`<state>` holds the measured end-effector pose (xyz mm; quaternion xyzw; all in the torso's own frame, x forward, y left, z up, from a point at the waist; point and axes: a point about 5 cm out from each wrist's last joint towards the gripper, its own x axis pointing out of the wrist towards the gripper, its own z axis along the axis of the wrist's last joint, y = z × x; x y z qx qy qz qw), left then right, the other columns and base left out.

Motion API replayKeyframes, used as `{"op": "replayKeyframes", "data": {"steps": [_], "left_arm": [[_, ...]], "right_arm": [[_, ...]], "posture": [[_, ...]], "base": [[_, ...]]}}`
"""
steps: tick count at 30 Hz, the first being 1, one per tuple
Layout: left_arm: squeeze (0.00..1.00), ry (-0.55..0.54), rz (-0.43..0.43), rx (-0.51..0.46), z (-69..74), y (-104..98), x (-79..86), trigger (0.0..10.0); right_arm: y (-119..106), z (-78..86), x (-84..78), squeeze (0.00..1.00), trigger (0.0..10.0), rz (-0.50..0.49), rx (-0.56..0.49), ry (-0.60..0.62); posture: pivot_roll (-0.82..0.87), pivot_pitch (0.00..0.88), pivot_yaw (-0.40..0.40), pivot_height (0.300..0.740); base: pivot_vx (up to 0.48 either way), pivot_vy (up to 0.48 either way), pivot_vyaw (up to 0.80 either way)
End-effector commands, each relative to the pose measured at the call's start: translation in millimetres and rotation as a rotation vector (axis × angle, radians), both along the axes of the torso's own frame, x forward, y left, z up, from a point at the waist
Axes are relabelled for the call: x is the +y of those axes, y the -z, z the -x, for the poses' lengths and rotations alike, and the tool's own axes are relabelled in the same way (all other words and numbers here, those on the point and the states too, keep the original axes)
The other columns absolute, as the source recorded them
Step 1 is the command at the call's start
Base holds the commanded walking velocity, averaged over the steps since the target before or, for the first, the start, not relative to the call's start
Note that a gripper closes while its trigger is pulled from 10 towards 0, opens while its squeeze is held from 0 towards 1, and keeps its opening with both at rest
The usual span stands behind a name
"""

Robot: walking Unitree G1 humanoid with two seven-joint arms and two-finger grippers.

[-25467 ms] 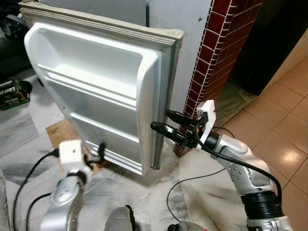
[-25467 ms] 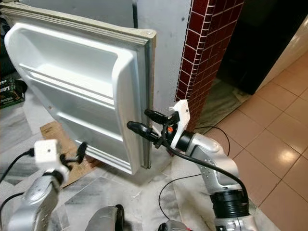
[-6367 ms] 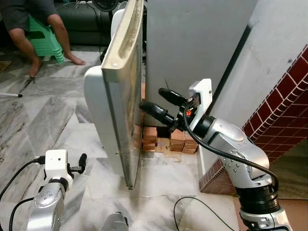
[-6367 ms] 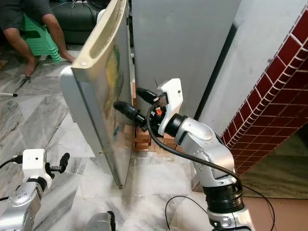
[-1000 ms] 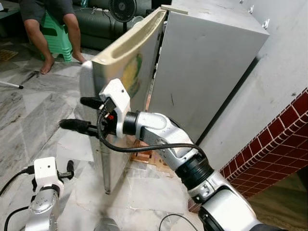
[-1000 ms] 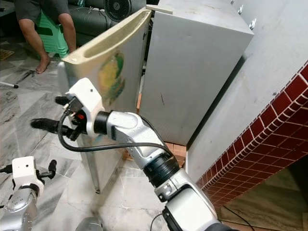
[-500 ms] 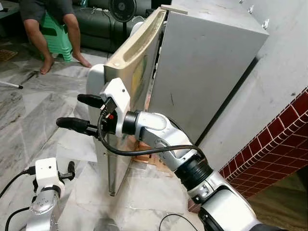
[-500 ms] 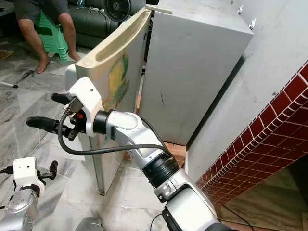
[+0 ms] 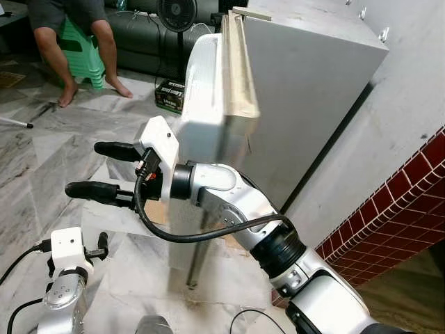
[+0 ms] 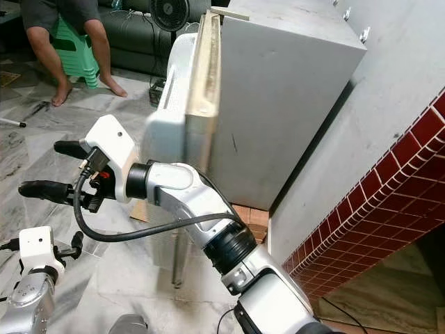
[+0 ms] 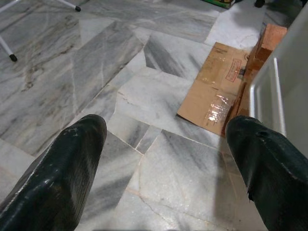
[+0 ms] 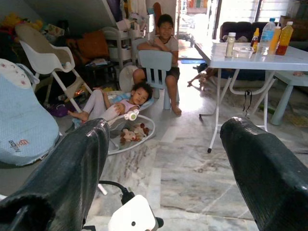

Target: Restocking fridge

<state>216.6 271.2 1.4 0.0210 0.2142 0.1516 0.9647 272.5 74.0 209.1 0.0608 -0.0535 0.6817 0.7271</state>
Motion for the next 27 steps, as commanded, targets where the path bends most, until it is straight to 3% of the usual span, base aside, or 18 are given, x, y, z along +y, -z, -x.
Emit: {"op": "replayKeyframes", "data": {"steps": [1, 27], "left_arm": [[0.0, 0.023, -0.003, 0.0, -2.9, -1.7, -2.6, 10.0], [0.0, 0.024, -0.003, 0.001, -3.3, -1.7, -2.6, 10.0]], "right_arm": [[-47.4, 46.1, 54.8, 0.0, 10.0, -0.199, -0.01, -0.189], [-46.7, 45.5, 54.4, 0.0, 10.0, -0.199, -0.015, -0.185]], "posture": [[0.21, 0.0, -0.102, 0.74], [0.21, 0.0, -0.101, 0.74]], "base": [[0.0, 0.0, 0.0], [0.0, 0.0, 0.0]]}}
